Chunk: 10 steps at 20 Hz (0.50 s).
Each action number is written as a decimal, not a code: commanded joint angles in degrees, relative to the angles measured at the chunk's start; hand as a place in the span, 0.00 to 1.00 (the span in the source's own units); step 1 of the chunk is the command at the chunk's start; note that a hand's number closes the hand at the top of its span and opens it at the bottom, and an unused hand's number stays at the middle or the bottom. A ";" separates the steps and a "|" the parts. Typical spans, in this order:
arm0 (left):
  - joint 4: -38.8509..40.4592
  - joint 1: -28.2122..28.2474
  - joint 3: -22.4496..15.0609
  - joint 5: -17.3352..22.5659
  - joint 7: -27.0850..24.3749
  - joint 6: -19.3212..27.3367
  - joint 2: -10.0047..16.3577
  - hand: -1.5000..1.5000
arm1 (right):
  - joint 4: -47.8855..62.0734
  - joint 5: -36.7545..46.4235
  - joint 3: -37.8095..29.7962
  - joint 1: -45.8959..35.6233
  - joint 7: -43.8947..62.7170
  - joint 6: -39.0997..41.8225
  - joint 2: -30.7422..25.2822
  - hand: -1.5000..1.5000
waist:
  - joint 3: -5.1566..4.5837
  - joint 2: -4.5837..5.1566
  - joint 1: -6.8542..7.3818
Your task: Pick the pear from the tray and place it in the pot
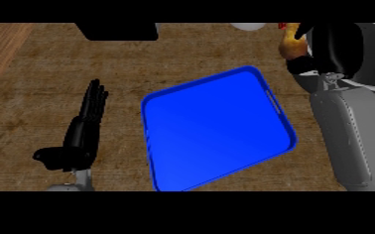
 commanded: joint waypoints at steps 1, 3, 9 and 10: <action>1.41 1.34 0.47 0.24 -2.89 -1.10 0.21 0.50 | 8.65 -4.40 -7.26 -0.55 -7.45 -3.44 -6.20 1.00 | 0.01 0.18 0.28; 1.69 1.58 -1.43 -1.06 -3.12 -0.25 -1.51 0.50 | 13.62 -3.99 -7.80 -1.59 -9.89 -6.15 -6.74 1.00 | 0.01 0.15 0.36; 5.19 -1.40 1.25 0.30 -4.93 -1.79 -0.35 0.50 | 31.35 -8.49 -13.31 -5.77 -20.67 -10.87 -11.17 1.00 | 0.04 0.49 1.01; 1.27 -0.77 -0.56 -1.04 -1.21 -0.59 -0.73 0.50 | 31.83 -9.57 -13.67 -4.12 -22.18 -9.52 -11.79 1.00 | 0.06 0.32 0.84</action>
